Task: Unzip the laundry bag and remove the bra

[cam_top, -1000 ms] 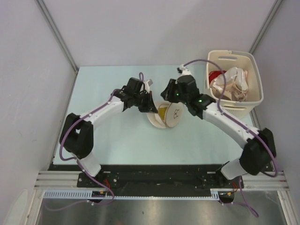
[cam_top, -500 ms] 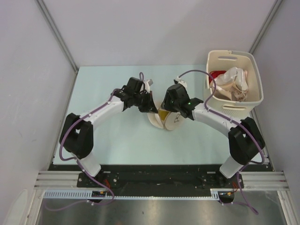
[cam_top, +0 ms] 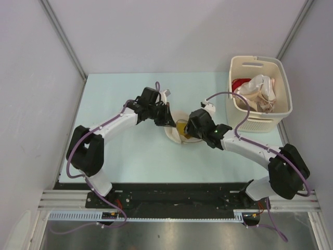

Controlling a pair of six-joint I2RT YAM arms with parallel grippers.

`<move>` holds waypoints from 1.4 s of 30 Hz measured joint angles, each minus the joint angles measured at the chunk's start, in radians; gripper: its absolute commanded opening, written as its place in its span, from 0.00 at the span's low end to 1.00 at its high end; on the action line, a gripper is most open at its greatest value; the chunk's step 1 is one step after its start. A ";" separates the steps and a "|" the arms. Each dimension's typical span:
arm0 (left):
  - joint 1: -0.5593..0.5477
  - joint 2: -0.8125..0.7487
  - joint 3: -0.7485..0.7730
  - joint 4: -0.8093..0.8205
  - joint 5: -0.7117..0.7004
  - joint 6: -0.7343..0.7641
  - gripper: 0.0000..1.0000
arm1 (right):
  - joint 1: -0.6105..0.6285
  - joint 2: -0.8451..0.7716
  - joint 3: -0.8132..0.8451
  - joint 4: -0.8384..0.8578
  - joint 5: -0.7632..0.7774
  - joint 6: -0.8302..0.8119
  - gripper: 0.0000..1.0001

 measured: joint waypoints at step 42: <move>0.001 0.000 -0.008 -0.015 -0.029 0.009 0.00 | -0.109 -0.023 -0.009 0.194 -0.297 -0.081 0.00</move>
